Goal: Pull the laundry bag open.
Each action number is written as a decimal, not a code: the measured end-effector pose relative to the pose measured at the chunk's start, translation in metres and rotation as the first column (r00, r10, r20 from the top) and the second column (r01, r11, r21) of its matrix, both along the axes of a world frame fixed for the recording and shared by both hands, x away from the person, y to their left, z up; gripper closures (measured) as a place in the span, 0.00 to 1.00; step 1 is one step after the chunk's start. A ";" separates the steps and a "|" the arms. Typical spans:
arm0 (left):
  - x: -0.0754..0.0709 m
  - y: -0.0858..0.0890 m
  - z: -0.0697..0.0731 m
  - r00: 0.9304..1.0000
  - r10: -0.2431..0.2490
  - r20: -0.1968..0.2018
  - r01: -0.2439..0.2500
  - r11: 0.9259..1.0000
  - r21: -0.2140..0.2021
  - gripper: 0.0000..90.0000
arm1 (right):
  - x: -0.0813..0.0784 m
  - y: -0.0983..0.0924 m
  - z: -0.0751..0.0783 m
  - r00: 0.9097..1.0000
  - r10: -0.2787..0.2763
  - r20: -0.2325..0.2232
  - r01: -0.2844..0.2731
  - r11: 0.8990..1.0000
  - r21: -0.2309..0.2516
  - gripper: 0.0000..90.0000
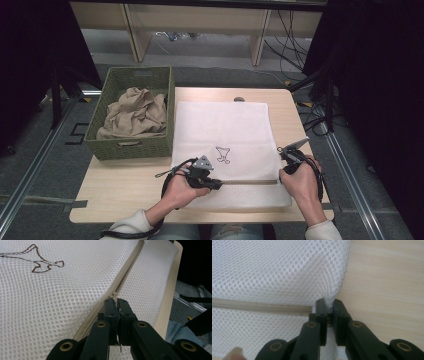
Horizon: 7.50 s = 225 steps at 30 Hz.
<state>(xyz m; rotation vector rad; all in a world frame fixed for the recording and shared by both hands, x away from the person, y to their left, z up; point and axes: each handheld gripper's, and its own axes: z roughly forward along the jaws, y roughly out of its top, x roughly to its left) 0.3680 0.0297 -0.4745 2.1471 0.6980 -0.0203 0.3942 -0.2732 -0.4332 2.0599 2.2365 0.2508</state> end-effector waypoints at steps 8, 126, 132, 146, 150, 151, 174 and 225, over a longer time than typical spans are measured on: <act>0.000 0.003 -0.001 1.000 -0.002 0.001 0.002 1.000 0.002 0.96 | 0.000 -0.003 -0.002 0.999 0.030 0.018 -0.030 1.000 0.005 0.95; -0.008 0.103 -0.008 0.984 0.168 -0.059 -0.169 0.986 -0.006 0.96 | 0.002 -0.010 -0.008 0.999 -0.041 0.008 0.041 0.999 0.002 0.95; -0.011 0.108 -0.008 0.982 0.179 -0.067 -0.181 0.983 -0.022 0.96 | 0.004 -0.008 -0.008 1.000 -0.019 -0.006 0.019 1.000 -0.005 0.95; -0.016 0.129 -0.009 0.976 0.210 -0.063 -0.211 0.977 -0.014 0.96 | 0.005 -0.007 -0.011 1.000 -0.009 -0.003 0.009 1.000 -0.014 0.95; -0.016 0.138 -0.010 0.971 0.230 -0.068 -0.231 0.973 -0.015 0.96 | 0.004 -0.011 -0.012 0.999 -0.045 -0.005 0.045 0.999 -0.009 0.95; -0.016 0.138 -0.010 0.971 0.230 -0.068 -0.231 0.973 -0.015 0.96 | 0.004 -0.011 -0.012 0.999 -0.045 -0.005 0.045 0.999 -0.009 0.95; -0.022 0.162 -0.016 0.958 0.271 -0.089 -0.272 0.962 0.004 0.96 | 0.009 -0.009 -0.023 0.999 -0.029 -0.034 0.029 1.000 0.004 0.95; -0.023 0.122 -0.013 0.980 0.199 -0.015 -0.199 0.980 0.031 0.81 | 0.004 0.002 -0.011 0.994 0.075 0.082 -0.079 0.995 0.054 0.68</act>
